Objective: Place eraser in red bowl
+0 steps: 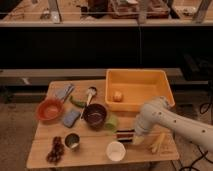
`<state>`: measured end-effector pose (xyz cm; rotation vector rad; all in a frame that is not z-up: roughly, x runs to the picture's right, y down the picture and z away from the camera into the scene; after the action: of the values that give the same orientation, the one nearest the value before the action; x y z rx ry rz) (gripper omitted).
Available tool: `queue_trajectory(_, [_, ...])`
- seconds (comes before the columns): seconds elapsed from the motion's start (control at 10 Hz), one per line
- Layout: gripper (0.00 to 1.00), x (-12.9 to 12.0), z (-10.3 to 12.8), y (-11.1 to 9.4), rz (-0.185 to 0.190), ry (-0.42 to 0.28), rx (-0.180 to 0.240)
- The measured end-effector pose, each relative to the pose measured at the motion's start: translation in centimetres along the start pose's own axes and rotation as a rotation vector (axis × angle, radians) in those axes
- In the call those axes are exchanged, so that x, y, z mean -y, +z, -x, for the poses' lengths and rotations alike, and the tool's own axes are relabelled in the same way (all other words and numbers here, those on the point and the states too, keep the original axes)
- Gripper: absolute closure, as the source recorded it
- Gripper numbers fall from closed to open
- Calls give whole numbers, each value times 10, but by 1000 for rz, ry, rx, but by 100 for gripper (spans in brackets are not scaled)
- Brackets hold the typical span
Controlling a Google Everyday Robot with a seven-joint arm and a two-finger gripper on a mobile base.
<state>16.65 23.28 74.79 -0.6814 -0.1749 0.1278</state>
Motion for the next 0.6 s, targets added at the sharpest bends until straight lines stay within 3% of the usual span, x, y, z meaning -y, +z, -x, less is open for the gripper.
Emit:
queue_trajectory(0.4, [99,-11,-5,-101,-100,39,-5])
queue_trajectory(0.6, [99,-10,1,-138,-136,29,-10])
